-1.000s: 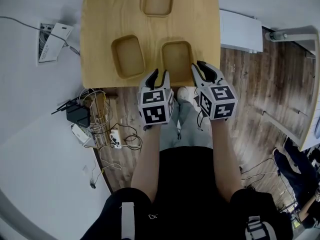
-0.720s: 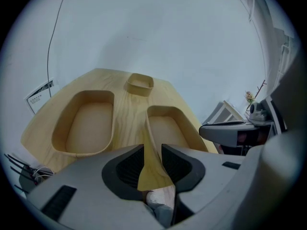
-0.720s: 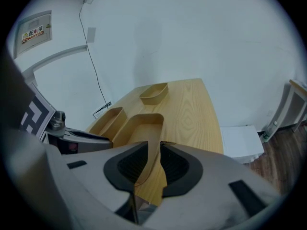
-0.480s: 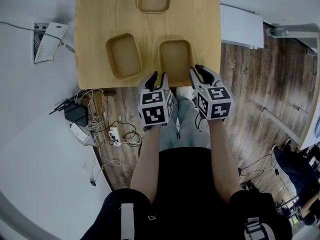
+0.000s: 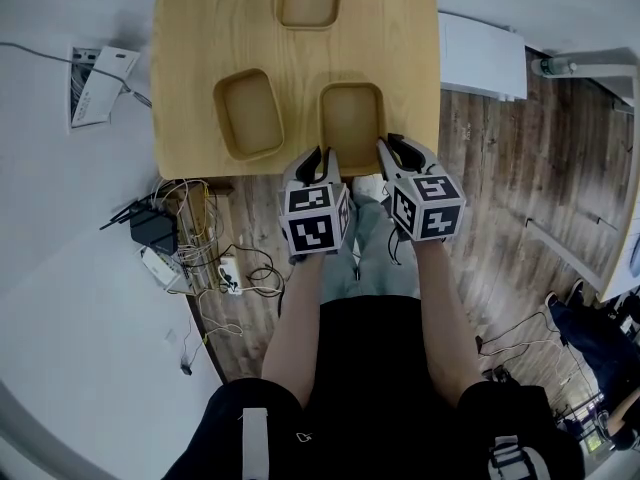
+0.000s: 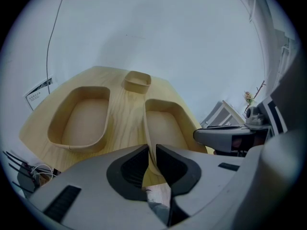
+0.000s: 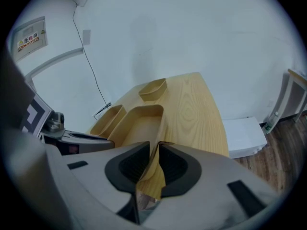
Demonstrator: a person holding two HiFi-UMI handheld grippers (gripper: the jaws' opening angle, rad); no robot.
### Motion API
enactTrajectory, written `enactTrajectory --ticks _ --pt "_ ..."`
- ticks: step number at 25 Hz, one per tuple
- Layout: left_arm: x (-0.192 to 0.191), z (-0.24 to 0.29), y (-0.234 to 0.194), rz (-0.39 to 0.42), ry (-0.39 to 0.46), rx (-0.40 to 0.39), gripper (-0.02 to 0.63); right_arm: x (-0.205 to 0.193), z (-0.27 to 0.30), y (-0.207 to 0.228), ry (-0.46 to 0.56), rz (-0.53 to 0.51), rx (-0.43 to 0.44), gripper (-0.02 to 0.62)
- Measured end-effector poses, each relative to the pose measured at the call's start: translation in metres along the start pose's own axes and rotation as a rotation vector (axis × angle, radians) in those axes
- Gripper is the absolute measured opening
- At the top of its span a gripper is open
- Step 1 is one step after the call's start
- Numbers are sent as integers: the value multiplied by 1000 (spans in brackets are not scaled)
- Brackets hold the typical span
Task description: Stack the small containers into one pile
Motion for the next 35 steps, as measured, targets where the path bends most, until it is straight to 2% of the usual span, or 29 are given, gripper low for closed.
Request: enactTrajectory --ticks 15,28,35 --pt "41 -43 5 18 150 43 57 45 -20 -24 120 -62 62 64" --pt "66 -85 -2 11 263 158 55 80 -23 -54 181 -142 198 64" --pt "73 -100 -6 4 288 207 58 92 -24 -68 187 -182 252 64"
Point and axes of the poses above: the fingertips, and each gripper's own axes: z forward along the fingers, y to its right, x out of its top, the point moved 8 cm from there along -z, backward along the fingers, and after that the axes turned 9 degrees about y, right-handed, at the moved point
